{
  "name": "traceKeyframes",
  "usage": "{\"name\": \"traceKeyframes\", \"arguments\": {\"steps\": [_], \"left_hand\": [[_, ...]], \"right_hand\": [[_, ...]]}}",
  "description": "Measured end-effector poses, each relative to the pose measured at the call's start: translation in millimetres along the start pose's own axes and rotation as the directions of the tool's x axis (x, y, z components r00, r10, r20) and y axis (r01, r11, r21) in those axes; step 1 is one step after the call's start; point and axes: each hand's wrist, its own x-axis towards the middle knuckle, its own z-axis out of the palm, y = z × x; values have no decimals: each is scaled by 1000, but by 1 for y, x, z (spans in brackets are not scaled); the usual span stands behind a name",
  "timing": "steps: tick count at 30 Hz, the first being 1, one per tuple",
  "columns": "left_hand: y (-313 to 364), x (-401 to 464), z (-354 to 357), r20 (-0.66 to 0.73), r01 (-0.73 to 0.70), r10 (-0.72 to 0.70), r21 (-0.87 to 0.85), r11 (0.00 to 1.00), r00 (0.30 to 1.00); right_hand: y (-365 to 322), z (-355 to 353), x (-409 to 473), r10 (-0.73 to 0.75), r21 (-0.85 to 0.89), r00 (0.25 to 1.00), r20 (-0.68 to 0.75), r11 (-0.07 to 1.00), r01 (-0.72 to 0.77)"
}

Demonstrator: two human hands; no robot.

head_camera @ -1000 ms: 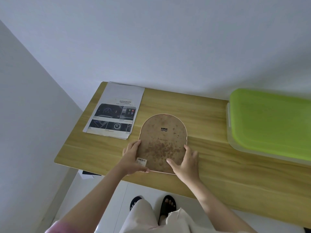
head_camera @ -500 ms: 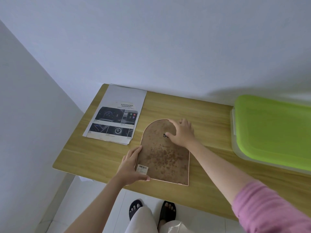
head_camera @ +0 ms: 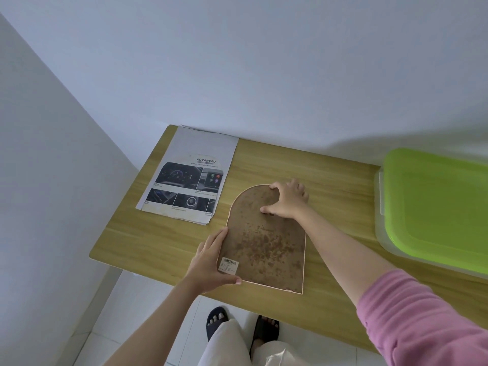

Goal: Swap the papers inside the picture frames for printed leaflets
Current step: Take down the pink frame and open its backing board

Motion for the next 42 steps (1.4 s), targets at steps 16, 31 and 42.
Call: {"name": "traceKeyframes", "arguments": {"steps": [16,31,42], "left_hand": [[0,1,0,25,-9,8,41,999,1000],[11,0,1,-41,-50,52,31,998,998],[11,-1,3,-67,-65,69,58,996,995]], "right_hand": [[7,-24,4,9,178,997,76,984,-22],[32,-17,-35,-62,279,981,-186,954,114],[84,91,-174,241,546,885,-398,838,18]]}}
